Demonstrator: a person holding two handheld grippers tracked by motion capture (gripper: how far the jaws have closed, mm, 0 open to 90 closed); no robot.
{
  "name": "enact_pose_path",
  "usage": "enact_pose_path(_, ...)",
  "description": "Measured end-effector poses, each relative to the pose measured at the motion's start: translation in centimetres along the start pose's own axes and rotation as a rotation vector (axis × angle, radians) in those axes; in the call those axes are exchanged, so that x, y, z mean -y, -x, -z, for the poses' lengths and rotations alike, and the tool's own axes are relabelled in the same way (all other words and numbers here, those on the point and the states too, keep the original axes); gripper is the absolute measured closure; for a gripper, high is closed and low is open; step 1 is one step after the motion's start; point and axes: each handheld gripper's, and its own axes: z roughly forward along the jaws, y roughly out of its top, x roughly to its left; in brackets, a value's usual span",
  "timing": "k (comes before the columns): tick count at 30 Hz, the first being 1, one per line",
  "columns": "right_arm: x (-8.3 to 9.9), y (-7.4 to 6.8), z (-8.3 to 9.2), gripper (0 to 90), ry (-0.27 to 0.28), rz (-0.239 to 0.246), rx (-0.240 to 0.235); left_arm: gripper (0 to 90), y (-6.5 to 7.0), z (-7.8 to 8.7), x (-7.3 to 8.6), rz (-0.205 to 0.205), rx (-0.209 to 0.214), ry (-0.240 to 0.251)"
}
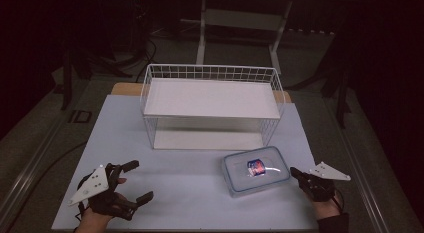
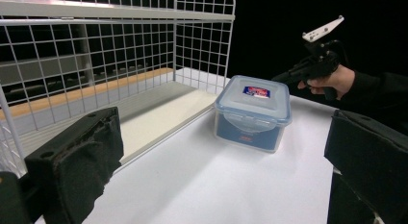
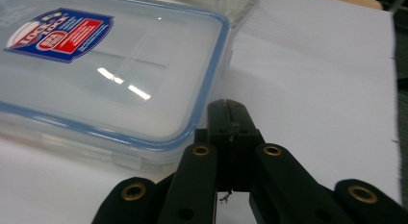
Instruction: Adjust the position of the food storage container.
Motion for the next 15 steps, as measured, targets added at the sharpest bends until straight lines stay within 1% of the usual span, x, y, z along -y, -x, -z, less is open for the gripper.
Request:
enact_pose_path(3,-0.2,-0.7,0.0,90.0,-0.007,0.009,-0.024,0.0,0.0,0.0,0.0,-0.002,-0.001,-0.004)
enact_pose_path(5,-0.2,-1.3,-0.2,90.0,-0.005,0.012,-0.054,0.0,-0.1,0.0,0.1,-0.002,-0.002,-0.007)
enact_pose_path(8,-0.4,-2.0,-0.3,90.0,-0.005,0.016,-0.083,0.0,-0.1,-0.1,0.1,-0.001,0.001,-0.01)
enact_pose_path(13,-0.8,-3.3,-0.8,90.0,-0.002,0.03,-0.146,0.0,0.0,-0.2,0.1,-0.003,0.003,-0.012)
enact_pose_path(15,-1.0,-3.8,-1.0,90.0,-0.004,0.034,-0.159,0.0,0.0,-0.2,0.1,-0.002,0.006,-0.014)
